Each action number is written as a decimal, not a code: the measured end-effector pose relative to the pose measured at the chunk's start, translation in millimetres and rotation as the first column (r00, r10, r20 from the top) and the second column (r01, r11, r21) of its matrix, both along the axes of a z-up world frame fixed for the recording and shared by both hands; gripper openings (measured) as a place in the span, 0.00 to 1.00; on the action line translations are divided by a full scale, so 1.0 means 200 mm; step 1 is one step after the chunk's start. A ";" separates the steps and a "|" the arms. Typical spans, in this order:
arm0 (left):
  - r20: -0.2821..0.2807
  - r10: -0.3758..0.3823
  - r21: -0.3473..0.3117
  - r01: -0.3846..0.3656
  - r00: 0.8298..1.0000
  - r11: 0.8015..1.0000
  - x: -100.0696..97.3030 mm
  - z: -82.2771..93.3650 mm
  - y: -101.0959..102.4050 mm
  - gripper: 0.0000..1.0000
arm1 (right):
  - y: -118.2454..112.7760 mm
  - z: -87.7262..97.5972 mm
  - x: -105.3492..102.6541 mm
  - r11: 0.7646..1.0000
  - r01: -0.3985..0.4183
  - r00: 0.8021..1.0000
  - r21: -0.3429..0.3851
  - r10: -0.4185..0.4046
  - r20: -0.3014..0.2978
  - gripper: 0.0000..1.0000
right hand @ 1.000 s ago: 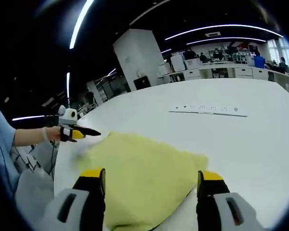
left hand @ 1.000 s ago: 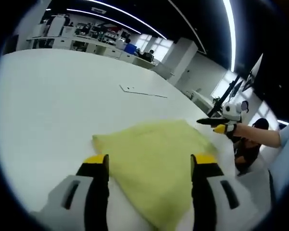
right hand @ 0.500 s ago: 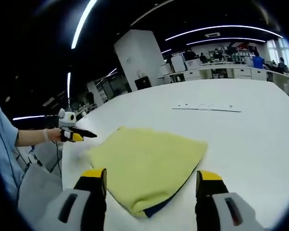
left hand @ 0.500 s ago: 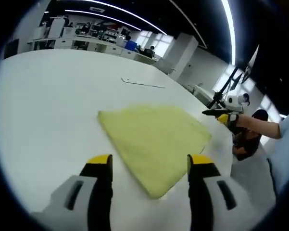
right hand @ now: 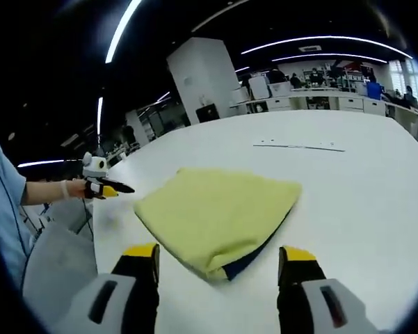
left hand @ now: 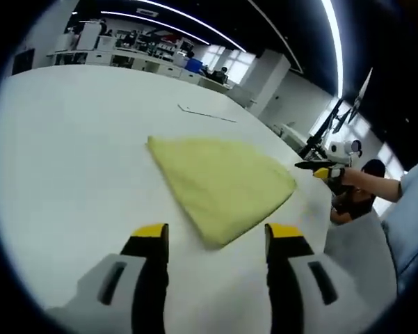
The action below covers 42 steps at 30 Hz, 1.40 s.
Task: Fold the garment on the visible template until the final outline fits inside the template.
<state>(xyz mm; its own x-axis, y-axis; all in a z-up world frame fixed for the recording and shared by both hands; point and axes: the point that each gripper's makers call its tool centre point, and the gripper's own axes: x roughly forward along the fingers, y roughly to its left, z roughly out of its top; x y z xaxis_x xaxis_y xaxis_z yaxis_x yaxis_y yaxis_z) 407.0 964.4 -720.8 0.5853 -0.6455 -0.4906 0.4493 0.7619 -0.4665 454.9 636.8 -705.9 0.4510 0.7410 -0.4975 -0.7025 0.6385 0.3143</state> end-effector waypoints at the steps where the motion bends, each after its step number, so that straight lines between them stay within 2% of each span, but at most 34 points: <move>1: -0.004 -0.001 0.001 0.001 1.000 1.000 -0.01 -0.01 -0.01 0.50 | -0.01 -0.01 -0.01 1.000 0.001 1.000 -0.010 -0.001 0.003 0.62; 4: -0.014 0.002 -0.005 -0.002 1.000 1.000 -0.04 -0.03 -0.01 0.46 | -0.02 -0.05 -0.03 1.000 -0.009 1.000 -0.020 0.009 -0.002 0.46; 7: -0.031 0.013 -0.022 -0.013 0.999 1.000 -0.05 -0.06 -0.01 0.42 | -0.01 -0.07 -0.06 1.000 -0.013 0.999 0.005 0.013 -0.033 0.33; 11: -0.044 0.015 -0.031 -0.016 0.999 0.999 -0.07 -0.08 -0.02 0.39 | 0.01 -0.11 -0.08 1.000 -0.011 0.998 0.011 0.012 -0.054 0.29; 14: -0.049 0.002 -0.015 -0.002 0.999 1.000 -0.07 -0.11 -0.02 0.38 | 0.02 -0.13 -0.11 1.000 -0.023 0.997 0.013 0.024 -0.067 0.20; 18: -0.052 0.004 -0.006 -0.005 0.999 1.000 -0.07 -0.13 -0.03 0.30 | 0.04 -0.17 -0.13 1.000 -0.014 0.995 0.025 0.017 -0.096 0.19; 21: -0.039 0.030 -0.005 -0.030 0.999 1.000 -0.04 -0.13 -0.03 0.24 | 0.04 -0.18 -0.13 1.000 0.000 0.996 0.008 0.000 -0.089 0.13; 25: -0.035 0.055 0.016 -0.054 0.998 0.998 -0.01 -0.17 -0.03 0.22 | 0.03 -0.19 -0.10 0.999 0.040 0.996 0.004 -0.039 -0.081 0.08; 31: -0.041 0.077 -0.001 -0.077 0.996 0.997 0.02 -0.17 -0.03 0.17 | 0.04 -0.21 -0.08 0.996 0.086 0.995 -0.003 -0.086 -0.057 0.05; 34: -0.047 0.067 0.000 -0.067 0.997 0.998 0.01 -0.18 -0.03 0.15 | 0.06 -0.20 -0.06 0.994 0.107 0.993 0.016 -0.106 -0.043 0.04; 37: -0.054 0.065 -0.002 -0.065 0.996 0.998 0.02 -0.18 -0.04 0.13 | 0.06 -0.20 -0.04 0.992 0.124 0.992 -0.002 -0.124 -0.030 0.03; 42: -0.059 0.060 -0.011 -0.060 0.996 0.998 0.02 -0.19 -0.05 0.10 | 0.04 -0.23 -0.02 0.988 0.155 0.987 -0.008 -0.155 -0.040 0.02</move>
<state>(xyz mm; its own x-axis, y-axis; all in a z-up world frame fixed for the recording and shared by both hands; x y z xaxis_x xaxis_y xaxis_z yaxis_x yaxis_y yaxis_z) 411.1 953.5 -758.3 0.5937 -0.6166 -0.5171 0.3745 0.7804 -0.5008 450.6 645.6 -751.0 0.5395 0.6614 -0.5210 -0.5816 0.7402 0.3374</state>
